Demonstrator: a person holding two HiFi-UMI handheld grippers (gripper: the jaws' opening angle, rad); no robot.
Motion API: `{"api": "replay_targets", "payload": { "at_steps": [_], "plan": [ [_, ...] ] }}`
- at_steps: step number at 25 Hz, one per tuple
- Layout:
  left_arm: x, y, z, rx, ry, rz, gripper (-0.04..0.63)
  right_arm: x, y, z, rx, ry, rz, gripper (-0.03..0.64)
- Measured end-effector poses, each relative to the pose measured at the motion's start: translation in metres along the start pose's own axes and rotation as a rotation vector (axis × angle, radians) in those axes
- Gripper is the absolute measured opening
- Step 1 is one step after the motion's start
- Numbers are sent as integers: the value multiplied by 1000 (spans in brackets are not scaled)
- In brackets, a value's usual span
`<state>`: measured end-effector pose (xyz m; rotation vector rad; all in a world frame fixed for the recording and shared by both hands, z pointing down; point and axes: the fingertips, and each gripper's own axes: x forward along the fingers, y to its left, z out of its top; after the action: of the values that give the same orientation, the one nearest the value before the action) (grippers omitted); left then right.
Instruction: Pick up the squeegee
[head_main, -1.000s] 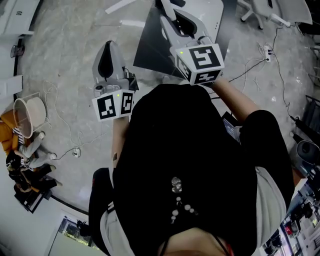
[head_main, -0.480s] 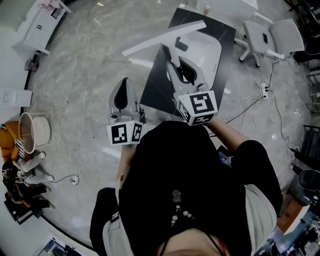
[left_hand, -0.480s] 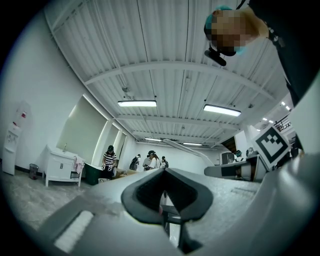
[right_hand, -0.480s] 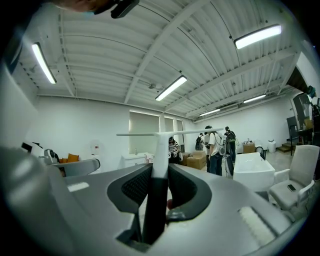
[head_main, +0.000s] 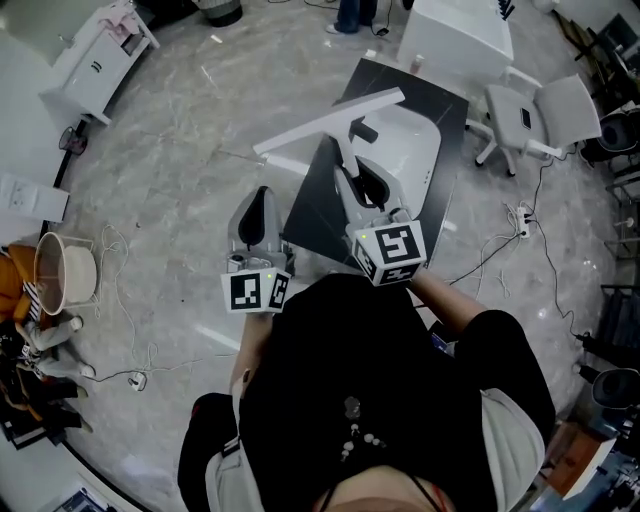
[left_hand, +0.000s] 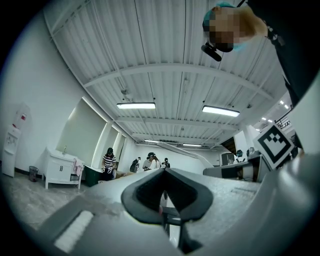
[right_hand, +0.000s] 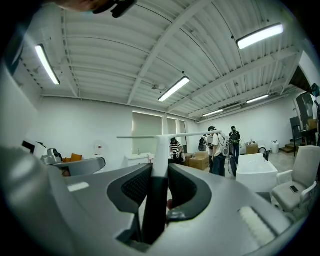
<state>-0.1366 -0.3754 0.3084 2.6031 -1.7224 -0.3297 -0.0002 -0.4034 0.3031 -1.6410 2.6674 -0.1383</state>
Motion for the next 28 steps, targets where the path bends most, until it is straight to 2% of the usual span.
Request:
{"api": "replay_targets", "payload": {
  "at_steps": [13,28],
  "plan": [
    [-8,0,-2,-10,-6,25,0,-4,15,-2,-14,4,38,94],
    [-11,-1,-11,-15,13,36,0,-1,14,-8,-22,-3,40,92]
  ]
}}
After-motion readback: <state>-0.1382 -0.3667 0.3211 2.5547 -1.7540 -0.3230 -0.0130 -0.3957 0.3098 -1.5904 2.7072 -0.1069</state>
